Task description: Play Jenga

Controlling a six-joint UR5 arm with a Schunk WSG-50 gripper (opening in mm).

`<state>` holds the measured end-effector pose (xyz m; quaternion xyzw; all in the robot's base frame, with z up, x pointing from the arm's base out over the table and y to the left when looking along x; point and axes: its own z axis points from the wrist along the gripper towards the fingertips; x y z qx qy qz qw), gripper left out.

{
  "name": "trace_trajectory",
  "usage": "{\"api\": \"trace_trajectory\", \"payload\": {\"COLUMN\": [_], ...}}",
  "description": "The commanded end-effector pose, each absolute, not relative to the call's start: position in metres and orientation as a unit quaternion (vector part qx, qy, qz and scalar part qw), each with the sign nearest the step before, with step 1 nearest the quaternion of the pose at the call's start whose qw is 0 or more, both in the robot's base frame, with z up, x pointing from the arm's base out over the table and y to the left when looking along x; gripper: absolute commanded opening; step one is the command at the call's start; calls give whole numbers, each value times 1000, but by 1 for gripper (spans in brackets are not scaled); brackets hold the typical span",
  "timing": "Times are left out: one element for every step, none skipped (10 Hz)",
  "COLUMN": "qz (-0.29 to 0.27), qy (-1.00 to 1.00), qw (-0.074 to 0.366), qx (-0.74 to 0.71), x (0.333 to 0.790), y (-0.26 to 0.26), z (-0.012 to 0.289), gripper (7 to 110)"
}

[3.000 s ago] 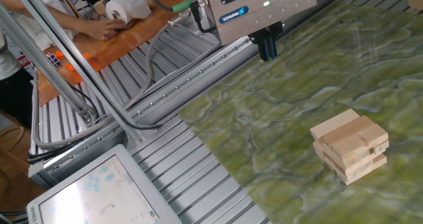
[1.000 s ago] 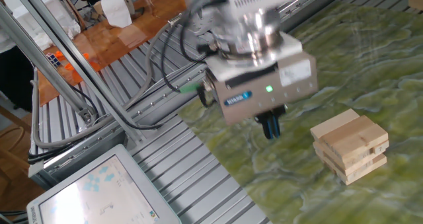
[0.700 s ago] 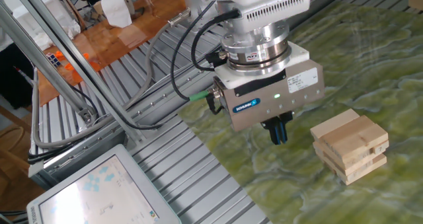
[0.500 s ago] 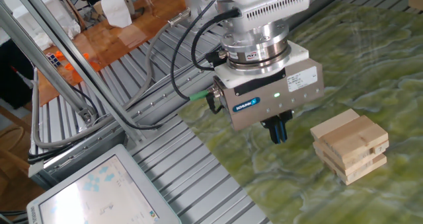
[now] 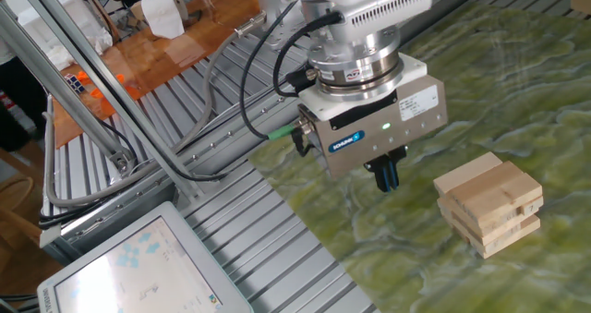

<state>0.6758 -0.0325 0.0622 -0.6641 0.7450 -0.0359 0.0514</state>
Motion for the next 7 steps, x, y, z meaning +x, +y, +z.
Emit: {"api": "trace_trajectory", "payload": {"qz": [-22,-21,-23,-22,-32,-31,-18], "qy": [740,742,744,749,756,758,764], "qw": [61,58,53,51,59,56,49], "qx": [-669,-668,-666,-660,-651,-649,-643], "x": [666,664,663,662,668,667,660], "y": [-32,-34,-36,-36,-38,-38,-36], "z": [63,66,66,66,66,66,65], "gripper": [7,7,7,7,7,7,7]}}
